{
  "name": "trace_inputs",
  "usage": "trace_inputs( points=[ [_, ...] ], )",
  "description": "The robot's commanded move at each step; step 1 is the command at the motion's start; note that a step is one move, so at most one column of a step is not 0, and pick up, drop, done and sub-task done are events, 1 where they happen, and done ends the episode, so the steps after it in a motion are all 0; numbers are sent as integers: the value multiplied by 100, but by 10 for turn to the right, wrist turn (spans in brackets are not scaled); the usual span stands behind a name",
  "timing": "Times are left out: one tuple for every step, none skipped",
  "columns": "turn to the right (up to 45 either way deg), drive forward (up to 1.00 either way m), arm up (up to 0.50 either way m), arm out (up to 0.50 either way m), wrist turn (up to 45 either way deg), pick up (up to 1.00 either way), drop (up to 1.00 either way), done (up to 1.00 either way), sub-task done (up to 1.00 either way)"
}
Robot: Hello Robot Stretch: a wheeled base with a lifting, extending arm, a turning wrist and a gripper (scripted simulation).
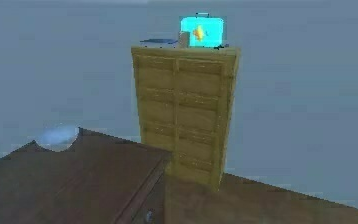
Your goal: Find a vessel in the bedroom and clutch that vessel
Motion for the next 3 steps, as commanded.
trace_inputs(
  points=[
    [-450,0,0,0,0,0,0,0,0],
    [-450,0,0,0,0,0,0,0,0],
    [-450,0,0,0,0,0,0,0,0]
  ],
)
